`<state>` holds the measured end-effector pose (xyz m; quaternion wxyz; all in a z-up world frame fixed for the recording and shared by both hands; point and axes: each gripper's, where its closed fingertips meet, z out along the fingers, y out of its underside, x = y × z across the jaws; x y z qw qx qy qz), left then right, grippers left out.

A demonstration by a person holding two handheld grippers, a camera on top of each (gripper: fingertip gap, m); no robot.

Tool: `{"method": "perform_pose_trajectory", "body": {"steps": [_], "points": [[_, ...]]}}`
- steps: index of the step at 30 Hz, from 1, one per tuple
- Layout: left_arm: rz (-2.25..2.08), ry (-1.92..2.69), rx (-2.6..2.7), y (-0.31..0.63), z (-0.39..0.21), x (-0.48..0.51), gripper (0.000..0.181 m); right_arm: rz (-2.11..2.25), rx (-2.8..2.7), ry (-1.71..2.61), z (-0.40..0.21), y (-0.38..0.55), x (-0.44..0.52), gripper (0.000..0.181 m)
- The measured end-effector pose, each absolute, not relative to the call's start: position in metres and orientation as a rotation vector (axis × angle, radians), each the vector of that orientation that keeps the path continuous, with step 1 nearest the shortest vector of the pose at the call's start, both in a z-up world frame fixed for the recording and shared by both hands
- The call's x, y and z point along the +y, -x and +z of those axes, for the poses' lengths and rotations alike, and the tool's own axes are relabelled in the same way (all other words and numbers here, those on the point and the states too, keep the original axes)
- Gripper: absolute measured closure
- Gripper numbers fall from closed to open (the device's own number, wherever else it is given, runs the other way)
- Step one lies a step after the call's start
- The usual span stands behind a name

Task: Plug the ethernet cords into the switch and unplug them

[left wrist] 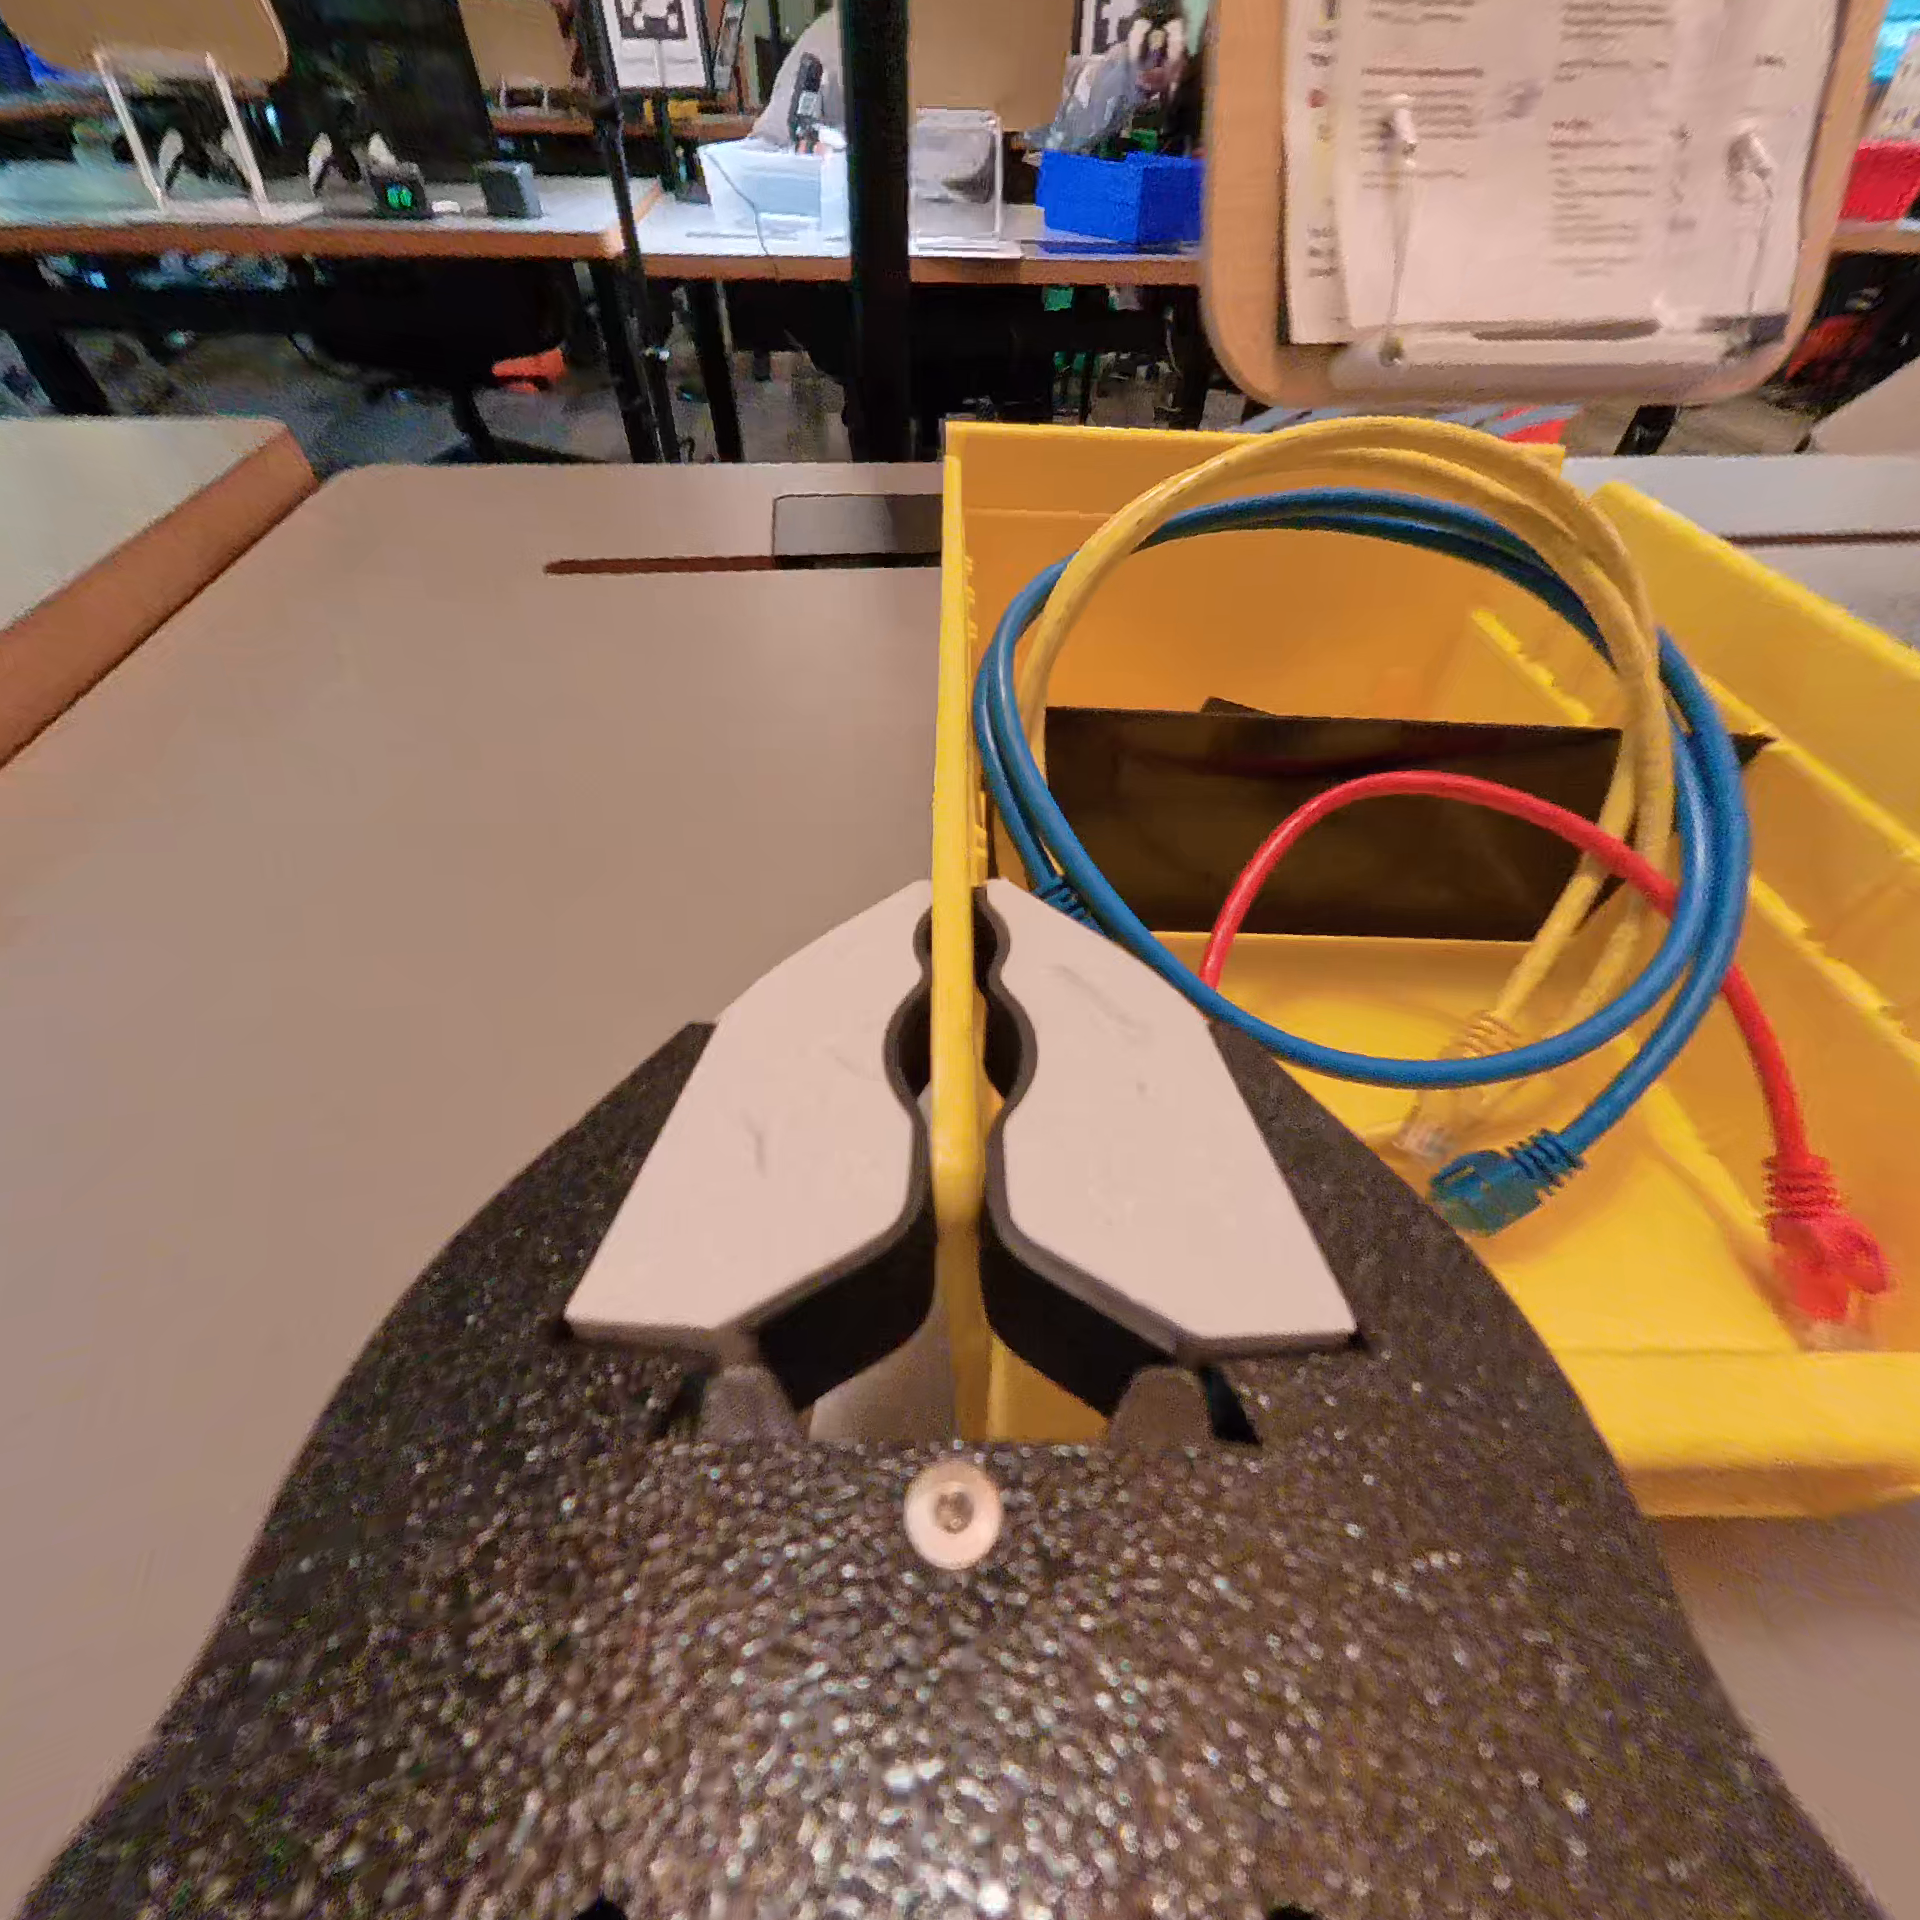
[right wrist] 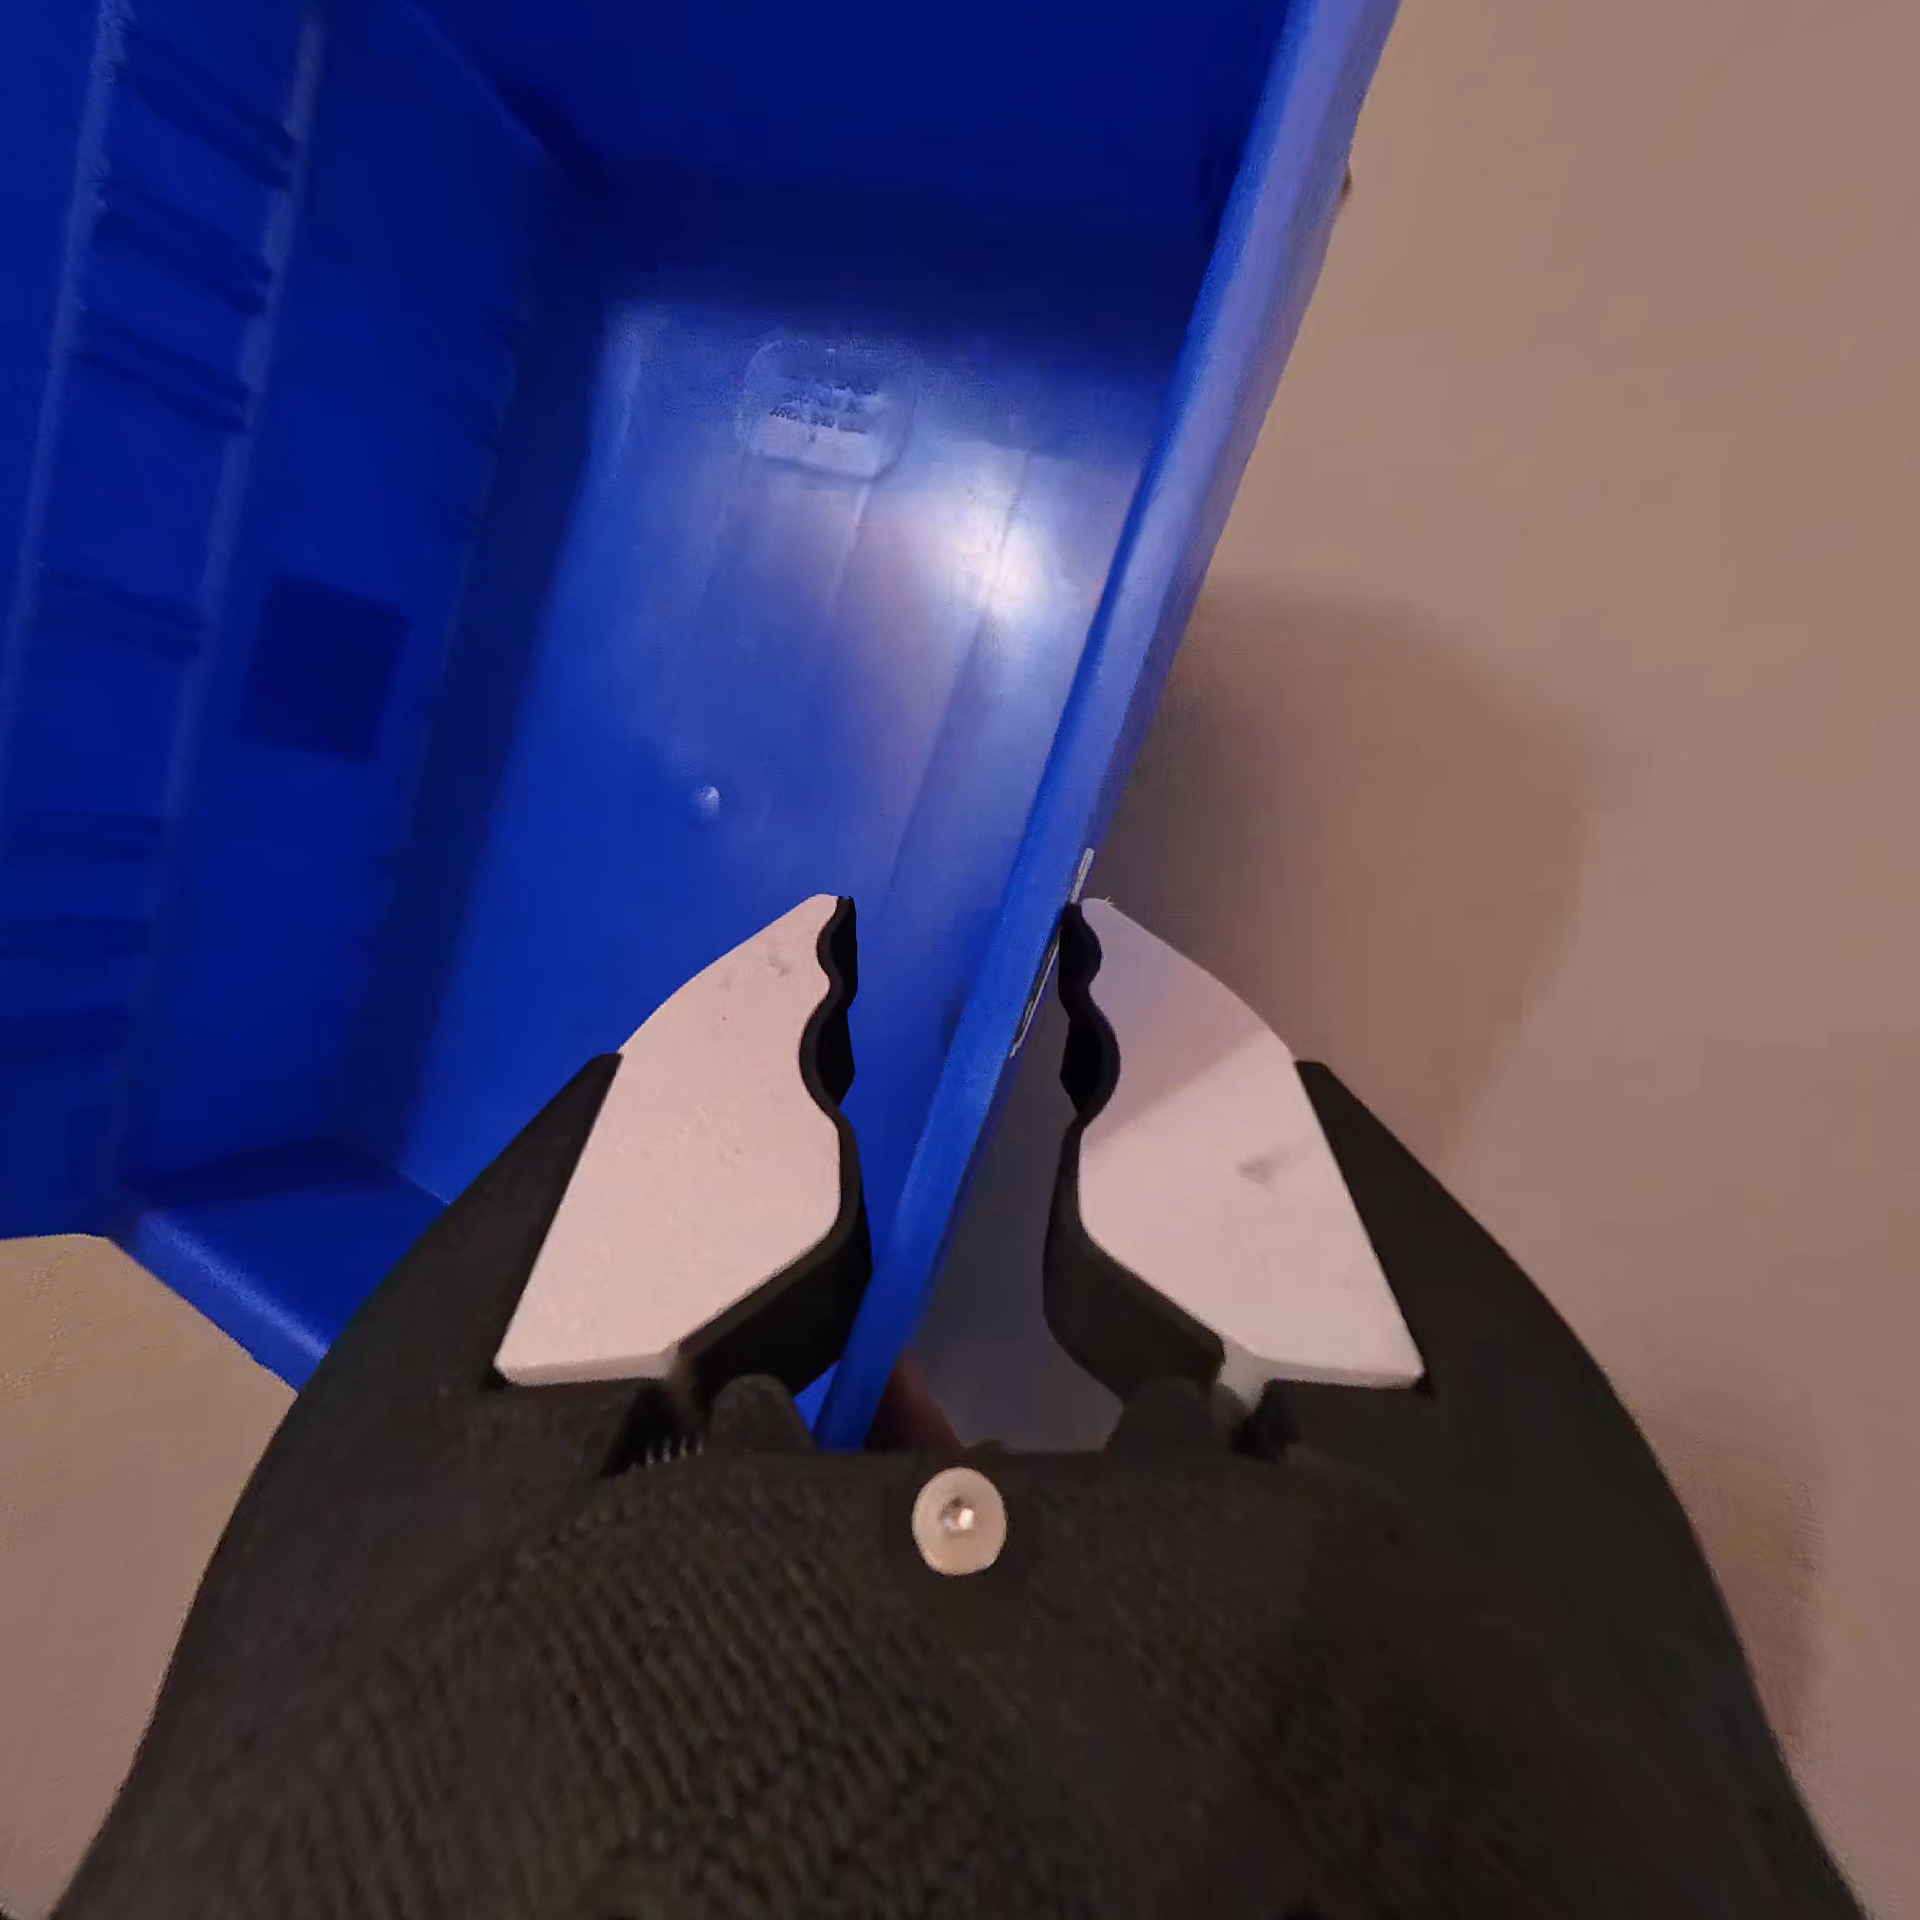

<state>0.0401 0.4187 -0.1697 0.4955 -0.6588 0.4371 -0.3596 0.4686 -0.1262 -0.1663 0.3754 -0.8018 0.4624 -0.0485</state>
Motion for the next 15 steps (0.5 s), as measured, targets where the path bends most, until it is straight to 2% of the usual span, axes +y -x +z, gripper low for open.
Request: {"method": "perform_pose_trajectory", "body": {"steps": [1, 8, 15], "points": [[-0.857, 1.611, 1.046, -0.041, -0.17, 0.428, 0.179, -0.123, 1.194, 2.08, -0.177, -0.47, -0.132, 0.144], [-0.766, 1.645, 0.97, -0.044, -0.17, 0.461, 0.178, -0.043, 1.175, 2.199, -0.219, -0.484, -0.134, 0.144], [-0.689, 1.63, 0.969, -0.044, -0.17, 0.485, 0.174, -0.088, 1.049, 2.229, -0.218, -0.517, -0.123, 0.144]]}}
